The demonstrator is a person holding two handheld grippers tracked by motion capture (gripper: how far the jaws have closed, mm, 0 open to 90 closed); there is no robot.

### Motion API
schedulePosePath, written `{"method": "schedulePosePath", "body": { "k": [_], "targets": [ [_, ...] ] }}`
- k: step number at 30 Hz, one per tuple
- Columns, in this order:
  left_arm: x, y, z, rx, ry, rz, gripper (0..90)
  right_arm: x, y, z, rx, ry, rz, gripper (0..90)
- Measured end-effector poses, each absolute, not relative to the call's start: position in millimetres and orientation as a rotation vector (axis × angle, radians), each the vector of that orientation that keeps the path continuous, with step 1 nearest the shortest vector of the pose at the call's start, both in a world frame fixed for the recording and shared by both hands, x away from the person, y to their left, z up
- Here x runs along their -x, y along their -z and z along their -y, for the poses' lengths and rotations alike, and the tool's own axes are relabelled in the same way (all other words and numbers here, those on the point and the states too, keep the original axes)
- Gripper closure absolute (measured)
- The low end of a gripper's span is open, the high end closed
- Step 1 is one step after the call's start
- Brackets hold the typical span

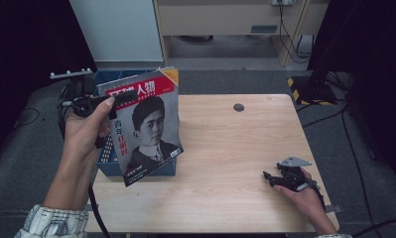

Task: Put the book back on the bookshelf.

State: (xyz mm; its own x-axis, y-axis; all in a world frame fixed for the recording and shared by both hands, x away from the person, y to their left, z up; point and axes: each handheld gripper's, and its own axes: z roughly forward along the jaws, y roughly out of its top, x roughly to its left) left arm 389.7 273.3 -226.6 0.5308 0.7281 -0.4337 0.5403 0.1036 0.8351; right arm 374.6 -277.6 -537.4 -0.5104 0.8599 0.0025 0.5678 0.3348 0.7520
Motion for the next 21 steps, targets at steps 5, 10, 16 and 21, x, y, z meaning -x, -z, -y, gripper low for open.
{"method": "schedulePosePath", "body": {
  "k": [5,10,16,21],
  "targets": [
    [-387,225,-282,-1.546,-0.204,-1.133,86.5,-375,537,278,-1.259,-1.002,-2.21,31.4],
    [-385,223,-288,-1.543,-0.218,-1.143,86.4,-375,537,277,-1.262,-1.004,-2.208,31.4],
    [-382,222,-298,-1.531,-0.231,-1.157,86.5,-375,537,278,-1.26,-1.003,-2.208,31.4],
    [-380,222,-305,-1.52,-0.238,-1.169,86.5,-375,537,278,-1.259,-1.003,-2.209,31.4]
  ]
}}
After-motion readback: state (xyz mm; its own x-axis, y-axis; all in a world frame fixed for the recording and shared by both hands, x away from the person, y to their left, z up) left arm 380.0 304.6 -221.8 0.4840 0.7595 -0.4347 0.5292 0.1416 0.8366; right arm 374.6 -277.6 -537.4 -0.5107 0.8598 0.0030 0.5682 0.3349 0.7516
